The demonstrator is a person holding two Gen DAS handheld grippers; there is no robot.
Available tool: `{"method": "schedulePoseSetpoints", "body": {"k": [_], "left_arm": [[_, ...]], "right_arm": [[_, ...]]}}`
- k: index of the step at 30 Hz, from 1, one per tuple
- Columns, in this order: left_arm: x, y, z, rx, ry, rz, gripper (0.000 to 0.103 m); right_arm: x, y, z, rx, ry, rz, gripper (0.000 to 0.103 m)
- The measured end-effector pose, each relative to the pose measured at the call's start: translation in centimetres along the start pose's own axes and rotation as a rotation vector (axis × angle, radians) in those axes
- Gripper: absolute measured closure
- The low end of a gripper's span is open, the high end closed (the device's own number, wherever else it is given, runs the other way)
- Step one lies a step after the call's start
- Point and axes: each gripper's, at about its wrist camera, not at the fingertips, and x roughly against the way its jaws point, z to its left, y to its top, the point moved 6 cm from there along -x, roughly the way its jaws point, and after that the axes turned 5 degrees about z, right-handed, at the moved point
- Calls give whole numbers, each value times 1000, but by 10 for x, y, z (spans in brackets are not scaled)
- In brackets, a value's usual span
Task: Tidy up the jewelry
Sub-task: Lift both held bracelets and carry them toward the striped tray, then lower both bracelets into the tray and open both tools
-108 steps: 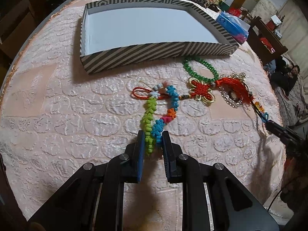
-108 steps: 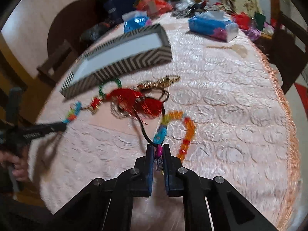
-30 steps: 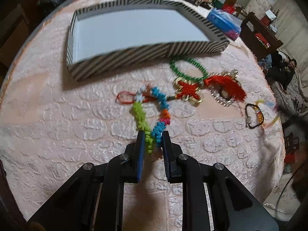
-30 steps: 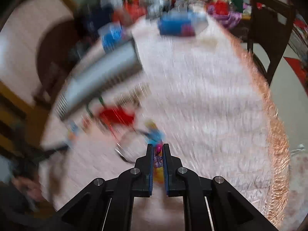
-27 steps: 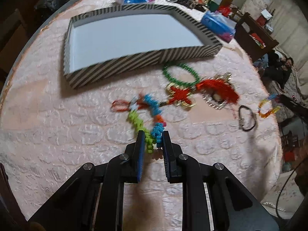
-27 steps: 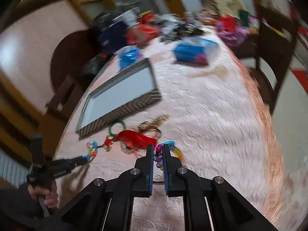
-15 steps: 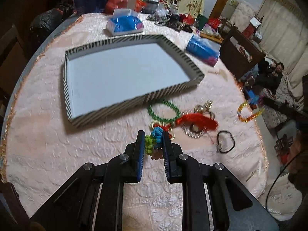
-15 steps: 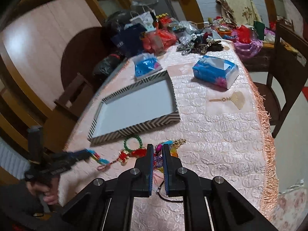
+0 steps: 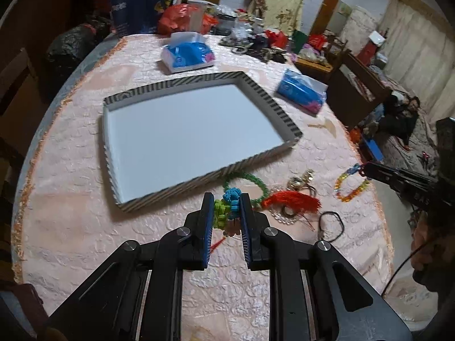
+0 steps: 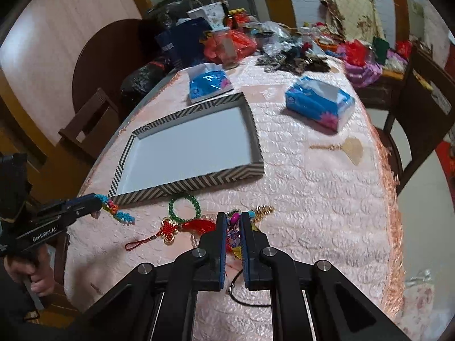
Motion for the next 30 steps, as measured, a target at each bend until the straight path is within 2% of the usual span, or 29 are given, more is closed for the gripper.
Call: {"method": "schedulePoseSetpoints", "body": {"k": [4,9,20,30], "left_arm": [[-1,7,11,65,62,4,87],[1,14,18,96,139,-6,87],[2,26,16,81,155,-10,87],[-1,53,27,97,161,-28,87]], "right_arm": [[-1,8,9,41,-6,-8,95],[-3,15,13,63,-10,-14,95],[-12,31,21,110,-31,8,95],[-20,65,36,155,-20,-13,95]]}}
